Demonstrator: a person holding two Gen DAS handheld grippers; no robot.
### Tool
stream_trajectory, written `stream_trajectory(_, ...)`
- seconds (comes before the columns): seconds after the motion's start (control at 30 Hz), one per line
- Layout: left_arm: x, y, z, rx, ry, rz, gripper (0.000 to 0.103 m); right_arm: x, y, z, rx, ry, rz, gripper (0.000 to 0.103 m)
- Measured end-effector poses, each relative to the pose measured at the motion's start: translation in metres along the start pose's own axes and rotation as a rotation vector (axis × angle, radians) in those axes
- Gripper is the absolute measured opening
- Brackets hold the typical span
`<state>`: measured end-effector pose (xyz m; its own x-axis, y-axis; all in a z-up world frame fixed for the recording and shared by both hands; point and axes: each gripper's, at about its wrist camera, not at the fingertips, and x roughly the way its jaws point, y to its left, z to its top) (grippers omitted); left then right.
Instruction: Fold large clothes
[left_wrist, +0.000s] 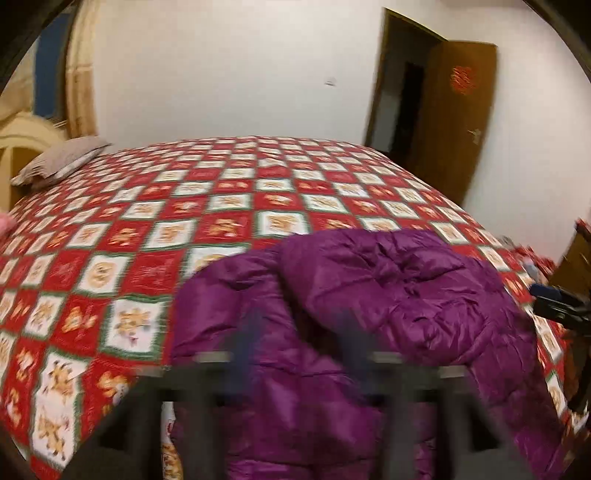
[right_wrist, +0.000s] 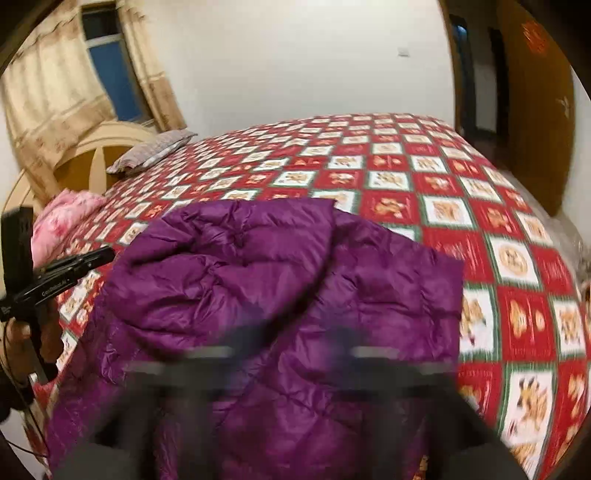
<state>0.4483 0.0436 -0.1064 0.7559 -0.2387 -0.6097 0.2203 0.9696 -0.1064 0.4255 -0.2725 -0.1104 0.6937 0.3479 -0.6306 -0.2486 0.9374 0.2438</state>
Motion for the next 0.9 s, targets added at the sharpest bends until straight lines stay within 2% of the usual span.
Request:
stream_trajectory(0.03,-0.007,0.005,0.001,-0.032,-0.041,0.008,0.082,-0.003,-0.001,0.002,0.014,-0.014,0.007,0.101)
stream_trajectory(0.07,-0.010,0.006,0.002,-0.052,-0.048,-0.003,0.086,-0.003,-0.001,0.002,0.022,-0.007,0.011,0.097)
stream_trajectory(0.1,-0.009,0.007,0.004,-0.065,-0.040,-0.015,0.086,0.001,0.000,0.006,0.032,0.006,0.016,0.089)
stream_trajectory(0.13,-0.004,0.005,0.006,-0.090,-0.016,-0.033,0.086,0.000,0.003,0.006,0.040,0.010,0.028,0.086)
stream_trajectory(0.23,0.019,-0.006,0.011,-0.158,0.064,-0.075,0.086,0.009,0.009,0.007,0.105,0.037,0.087,0.084)
stream_trajectory(0.33,0.044,-0.031,0.009,-0.142,0.137,-0.094,0.086,0.035,0.014,0.003,0.186,0.127,0.142,0.082)
stream_trajectory(0.37,0.050,-0.038,0.007,-0.130,0.155,-0.102,0.086,0.044,0.017,0.001,0.204,0.150,0.141,0.077)
stream_trajectory(0.4,0.059,-0.045,0.004,-0.115,0.177,-0.100,0.084,0.054,0.018,-0.001,0.224,0.175,0.143,0.062)
stream_trajectory(0.43,0.069,-0.051,0.001,-0.104,0.194,-0.103,0.061,0.061,0.018,-0.004,0.241,0.195,0.150,0.048)
stream_trajectory(0.47,0.069,-0.054,-0.002,-0.099,0.204,-0.119,0.019,0.066,0.019,-0.007,0.257,0.210,0.153,0.013)
stream_trajectory(0.5,0.072,-0.057,-0.004,-0.097,0.233,-0.139,0.013,0.065,0.020,-0.010,0.266,0.210,0.152,0.010)
stream_trajectory(0.53,0.067,-0.058,-0.006,-0.100,0.229,-0.148,0.012,0.062,0.021,-0.012,0.267,0.204,0.156,0.010)
stream_trajectory(0.7,0.006,-0.064,-0.012,-0.011,0.115,-0.187,0.013,0.011,0.033,-0.021,0.188,0.155,0.176,0.009)
stream_trajectory(0.8,-0.003,-0.067,-0.027,0.015,0.129,-0.171,0.013,-0.004,0.037,-0.035,0.170,0.162,0.198,0.009)
stream_trajectory(0.9,0.014,-0.074,-0.047,0.077,0.169,-0.101,0.013,0.011,0.039,-0.052,0.164,0.219,0.178,0.009)
